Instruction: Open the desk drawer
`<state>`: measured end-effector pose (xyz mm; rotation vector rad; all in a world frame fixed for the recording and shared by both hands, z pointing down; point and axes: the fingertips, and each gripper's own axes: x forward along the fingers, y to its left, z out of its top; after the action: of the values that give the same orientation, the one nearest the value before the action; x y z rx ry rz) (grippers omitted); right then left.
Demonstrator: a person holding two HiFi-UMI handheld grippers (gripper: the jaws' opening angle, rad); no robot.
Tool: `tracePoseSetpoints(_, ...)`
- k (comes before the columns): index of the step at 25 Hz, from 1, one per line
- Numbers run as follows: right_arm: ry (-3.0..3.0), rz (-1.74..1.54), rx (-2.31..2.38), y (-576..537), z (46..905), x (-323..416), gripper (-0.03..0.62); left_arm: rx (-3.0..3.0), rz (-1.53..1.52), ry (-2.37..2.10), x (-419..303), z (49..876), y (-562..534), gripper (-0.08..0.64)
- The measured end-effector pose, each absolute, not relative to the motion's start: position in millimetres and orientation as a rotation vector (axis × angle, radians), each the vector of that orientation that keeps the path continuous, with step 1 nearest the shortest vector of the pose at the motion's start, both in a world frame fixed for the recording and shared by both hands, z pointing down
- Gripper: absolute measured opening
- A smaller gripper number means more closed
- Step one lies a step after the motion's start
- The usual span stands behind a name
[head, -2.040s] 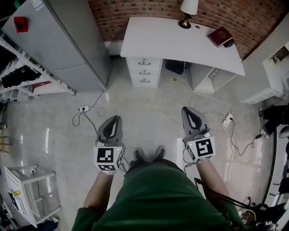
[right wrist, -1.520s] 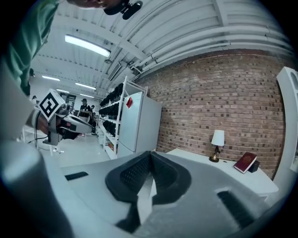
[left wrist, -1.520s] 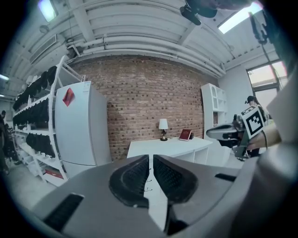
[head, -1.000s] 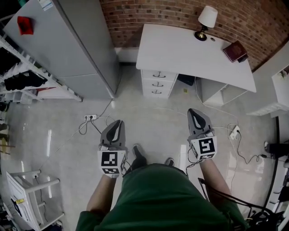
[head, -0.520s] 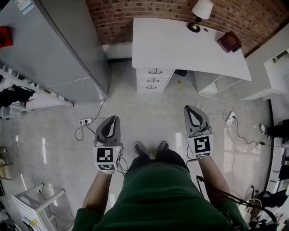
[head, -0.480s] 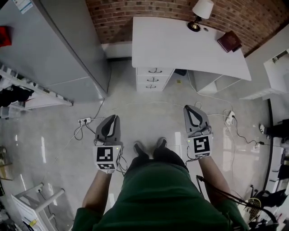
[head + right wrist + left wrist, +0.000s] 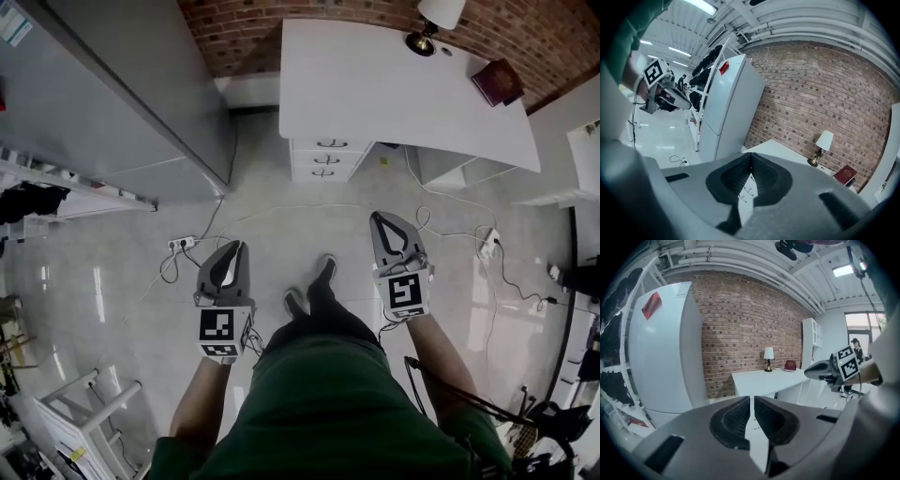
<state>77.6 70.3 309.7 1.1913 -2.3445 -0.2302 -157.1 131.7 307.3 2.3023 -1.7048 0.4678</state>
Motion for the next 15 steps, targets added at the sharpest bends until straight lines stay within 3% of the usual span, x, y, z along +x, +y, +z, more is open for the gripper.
tracePoseSetpoints(15, -2.226, -0.273, 0.975, -53.6, 420.6, 100.2, 0.002, 2.319, 0.631, -1.632, -98.5, 357.4, 13.0, 0.025)
